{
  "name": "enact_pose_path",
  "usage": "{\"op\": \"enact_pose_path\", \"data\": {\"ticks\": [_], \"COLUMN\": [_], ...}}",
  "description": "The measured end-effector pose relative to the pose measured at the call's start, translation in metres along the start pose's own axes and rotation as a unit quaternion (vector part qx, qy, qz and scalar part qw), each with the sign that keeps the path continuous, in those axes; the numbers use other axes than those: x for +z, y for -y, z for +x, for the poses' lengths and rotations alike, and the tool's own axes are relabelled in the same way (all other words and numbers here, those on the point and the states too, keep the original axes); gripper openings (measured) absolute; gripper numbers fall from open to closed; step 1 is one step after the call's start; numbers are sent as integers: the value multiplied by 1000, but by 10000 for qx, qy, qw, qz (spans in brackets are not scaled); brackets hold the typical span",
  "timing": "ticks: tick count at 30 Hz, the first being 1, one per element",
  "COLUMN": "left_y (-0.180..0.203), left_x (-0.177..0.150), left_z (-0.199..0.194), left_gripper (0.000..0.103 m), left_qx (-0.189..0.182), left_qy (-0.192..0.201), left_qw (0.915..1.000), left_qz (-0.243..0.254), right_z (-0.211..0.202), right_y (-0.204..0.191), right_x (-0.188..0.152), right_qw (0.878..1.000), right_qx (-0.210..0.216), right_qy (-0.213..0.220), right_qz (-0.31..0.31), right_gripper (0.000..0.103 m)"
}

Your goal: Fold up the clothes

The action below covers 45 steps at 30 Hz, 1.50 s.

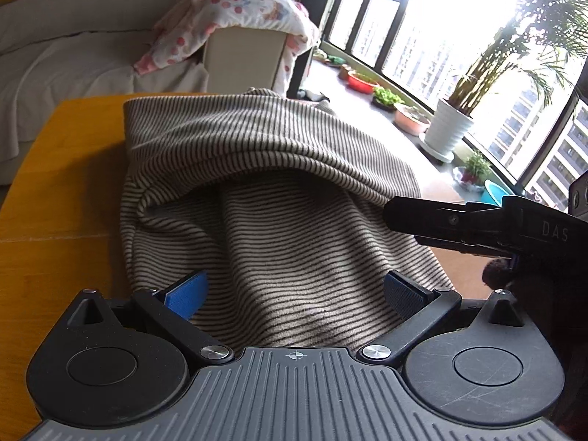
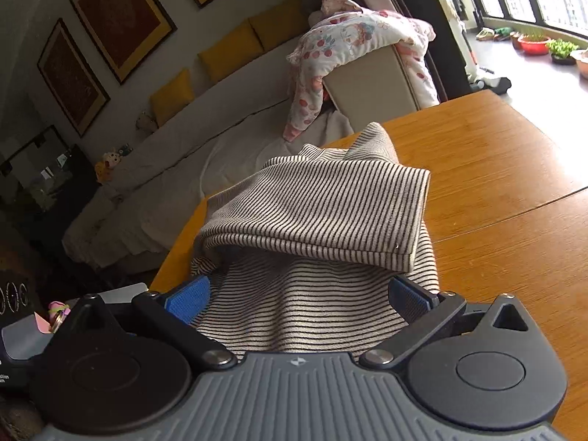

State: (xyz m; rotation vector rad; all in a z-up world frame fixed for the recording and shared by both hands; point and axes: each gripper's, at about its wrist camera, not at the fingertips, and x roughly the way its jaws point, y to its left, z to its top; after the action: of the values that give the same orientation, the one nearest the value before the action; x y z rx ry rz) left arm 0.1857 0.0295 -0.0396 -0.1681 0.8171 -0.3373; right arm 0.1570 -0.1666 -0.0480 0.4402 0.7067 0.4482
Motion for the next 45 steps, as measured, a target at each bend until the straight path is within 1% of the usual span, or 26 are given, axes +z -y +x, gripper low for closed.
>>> {"op": "enact_pose_path", "data": {"ticks": [3,5,7,9,15,16,18,19,20,21,23,24,25,27,29,31,32,33,34,35,37,39,41,42,43,45], "left_y": [-9,-7,1,11,44,47,52,57,64,70,85,91,95,106,118,129,137,140,144,146,143,126,103,80,64,15], "left_x": [-4,-9,-14,-22,-43,-44,-42,-39,-38,-37,-37,-37,-37,-44,-51,-58,-61,-62,-62,-59,-48,-27,-4,12,20,36], "left_z": [13,13,14,13,3,1,-6,-8,-14,-19,-26,-28,-27,-20,-12,-5,1,6,11,17,18,8,-7,-19,-26,-45], "left_gripper": [103,103,103,103,103,103,103,103,103,103,103,103,103,103,103,103,101,91,71,62,38,30,29,23,19,19], "left_qx": [-230,-212,-134,-211,-797,-835,-707,-543,-267,13,577,852,978,1097,1212,1322,1365,1427,1490,1561,1580,1735,1967,2145,2258,2373], "left_qy": [-258,-164,-132,-127,-384,-411,-230,-142,211,569,1201,1461,1604,1716,1821,1921,1982,2008,2032,2022,2067,2193,2306,2356,2373,2294], "left_qw": [9992,9996,9997,9992,9927,9918,9917,9898,9864,9800,9559,9407,9288,9074,8834,8567,8468,8402,8335,8322,8436,8649,8886,9033,9120,9319], "left_qz": [-215,-61,167,323,819,876,1048,1306,1608,1905,2619,2942,3195,3676,4145,4601,4744,4832,4918,4921,4698,4169,3443,2872,2468,1503], "right_z": [25,23,17,11,-31,-41,-57,-64,-68,-72,-72,-72,-71,-69,-69,-73,-75,-75,-76,-75,-74,-73,-70,-68,-67,-64], "right_y": [14,15,15,16,21,22,26,28,34,39,46,50,51,52,52,56,59,62,65,66,68,66,62,57,53,40], "right_x": [-2,-8,-11,-14,-34,-41,-52,-56,-57,-58,-56,-55,-55,-55,-57,-61,-62,-62,-61,-60,-60,-59,-58,-59,-59,-60], "right_qw": [9981,9988,9987,9982,9977,9976,9978,9982,9993,9998,9996,9993,9991,9993,9994,9983,9974,9965,9957,9952,9948,9951,9964,9977,9985,9991], "right_qx": [185,251,238,223,-106,-163,-201,-179,-105,-29,93,154,174,188,205,301,357,414,465,483,494,473,481,472,461,275], "right_qy": [-459,-396,-461,-528,-564,-529,-436,-378,-276,-173,-147,-135,-113,-84,-11,111,154,180,188,186,169,121,7,-75,-157,-251], "right_qz": [356,156,4,-147,-361,-420,-457,-433,-216,7,212,312,365,297,294,495,604,700,777,825,878,858,698,473,245,-211], "right_gripper": [103,103,103,103,103,103,103,103,103,103,103,103,103,103,103,103,103,103,103,103,103,103,103,103,103,103]}}
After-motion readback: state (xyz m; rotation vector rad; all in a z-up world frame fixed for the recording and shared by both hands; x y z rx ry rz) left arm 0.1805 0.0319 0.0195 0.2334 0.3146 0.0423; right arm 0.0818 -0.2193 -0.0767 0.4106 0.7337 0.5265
